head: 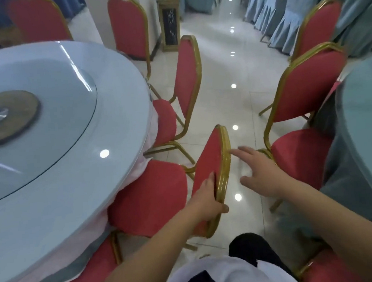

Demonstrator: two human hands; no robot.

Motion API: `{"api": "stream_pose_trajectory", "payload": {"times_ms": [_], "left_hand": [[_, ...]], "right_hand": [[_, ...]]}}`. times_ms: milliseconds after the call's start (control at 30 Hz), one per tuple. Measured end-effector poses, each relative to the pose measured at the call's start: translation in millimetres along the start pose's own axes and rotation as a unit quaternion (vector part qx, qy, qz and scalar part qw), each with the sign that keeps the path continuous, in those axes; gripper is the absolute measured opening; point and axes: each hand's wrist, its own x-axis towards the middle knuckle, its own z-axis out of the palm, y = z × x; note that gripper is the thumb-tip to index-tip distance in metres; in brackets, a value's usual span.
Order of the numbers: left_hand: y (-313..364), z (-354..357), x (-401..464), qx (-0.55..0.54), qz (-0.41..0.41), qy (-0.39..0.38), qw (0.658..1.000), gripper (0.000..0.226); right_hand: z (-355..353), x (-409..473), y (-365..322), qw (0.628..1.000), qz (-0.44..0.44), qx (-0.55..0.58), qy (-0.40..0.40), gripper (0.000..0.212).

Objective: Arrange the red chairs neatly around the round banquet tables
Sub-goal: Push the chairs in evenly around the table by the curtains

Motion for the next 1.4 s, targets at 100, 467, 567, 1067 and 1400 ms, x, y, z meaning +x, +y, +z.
{"api": "stream_pose_trajectory", "payload": {"times_ms": [100, 467, 567, 1067, 1400], "left_hand": [[-3.1, 2.8, -2.3, -0.011, -0.005, 0.014, 1.000, 0.118], [48.4, -5.3, 15.6, -0.094, -0.100, 0.086, 0.987, 0.106], [62.2, 7.8, 14.8, -0.085, -0.131, 0.099, 0.983, 0.103], [79.3, 102.4, 23.5, -0.175, -0.333, 0.378, 0.846, 0.065], [74.8, 90.2, 15.5, -0.191, -0.341, 0.430, 0.814, 0.050]], "right_hand": [[-6.4, 58.0, 12.3, 0.976, -0.042, -0.204, -0.060, 0.091], [-48.4, 207.9, 33.9, 0.852, -0.395, -0.325, -0.112, 0.031], [-50.1, 209.1, 52.9, 0.827, -0.450, -0.317, -0.117, 0.025], [-46.9, 233.6, 81.8, 0.792, -0.531, -0.228, -0.199, 0.029], [-34.6, 230.1, 60.0, 0.803, -0.526, -0.200, -0.195, 0.030]]}}
